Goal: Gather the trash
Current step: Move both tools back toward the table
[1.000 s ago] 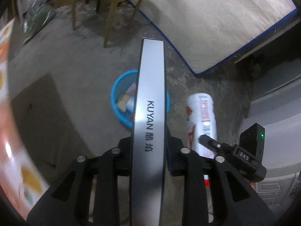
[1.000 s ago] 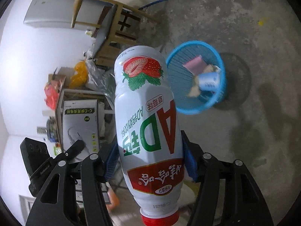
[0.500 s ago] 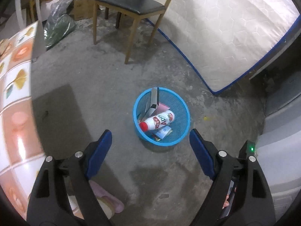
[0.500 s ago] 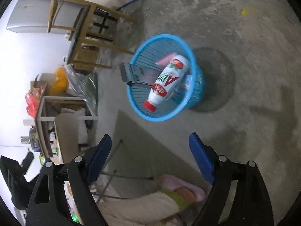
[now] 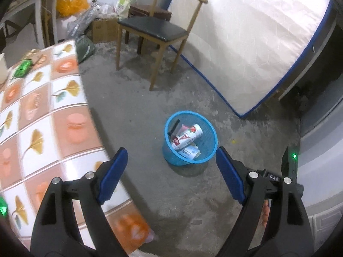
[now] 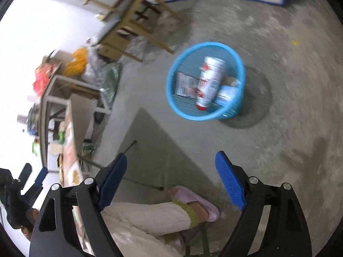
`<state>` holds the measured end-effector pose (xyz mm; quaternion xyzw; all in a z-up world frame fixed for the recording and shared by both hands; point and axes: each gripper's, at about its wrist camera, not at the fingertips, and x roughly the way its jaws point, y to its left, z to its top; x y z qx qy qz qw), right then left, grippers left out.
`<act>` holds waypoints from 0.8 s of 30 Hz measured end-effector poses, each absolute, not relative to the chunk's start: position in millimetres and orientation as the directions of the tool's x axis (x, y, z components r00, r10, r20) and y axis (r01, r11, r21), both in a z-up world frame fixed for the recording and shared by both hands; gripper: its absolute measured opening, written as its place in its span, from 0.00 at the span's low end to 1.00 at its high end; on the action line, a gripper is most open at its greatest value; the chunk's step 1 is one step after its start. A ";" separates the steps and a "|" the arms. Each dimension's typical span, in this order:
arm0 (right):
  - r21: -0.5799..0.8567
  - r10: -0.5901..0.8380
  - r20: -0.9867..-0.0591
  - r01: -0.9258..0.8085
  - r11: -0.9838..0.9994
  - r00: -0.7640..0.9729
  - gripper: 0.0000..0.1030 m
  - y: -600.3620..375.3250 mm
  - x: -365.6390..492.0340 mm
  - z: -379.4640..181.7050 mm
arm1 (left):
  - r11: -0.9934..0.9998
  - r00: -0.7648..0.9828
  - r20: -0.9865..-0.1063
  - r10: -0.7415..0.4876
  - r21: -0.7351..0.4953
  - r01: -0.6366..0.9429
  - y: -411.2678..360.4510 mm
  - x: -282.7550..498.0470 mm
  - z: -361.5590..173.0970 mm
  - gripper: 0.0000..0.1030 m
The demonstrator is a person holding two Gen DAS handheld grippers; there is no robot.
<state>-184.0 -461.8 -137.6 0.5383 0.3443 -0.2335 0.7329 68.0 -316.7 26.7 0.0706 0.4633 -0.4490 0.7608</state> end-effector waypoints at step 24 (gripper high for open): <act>0.821 0.582 -0.497 0.132 0.556 0.644 0.80 -247.7 37.2 -25.9 | 0.931 0.752 -0.559 -0.349 -0.298 0.211 71.9 67.7 76.0 0.78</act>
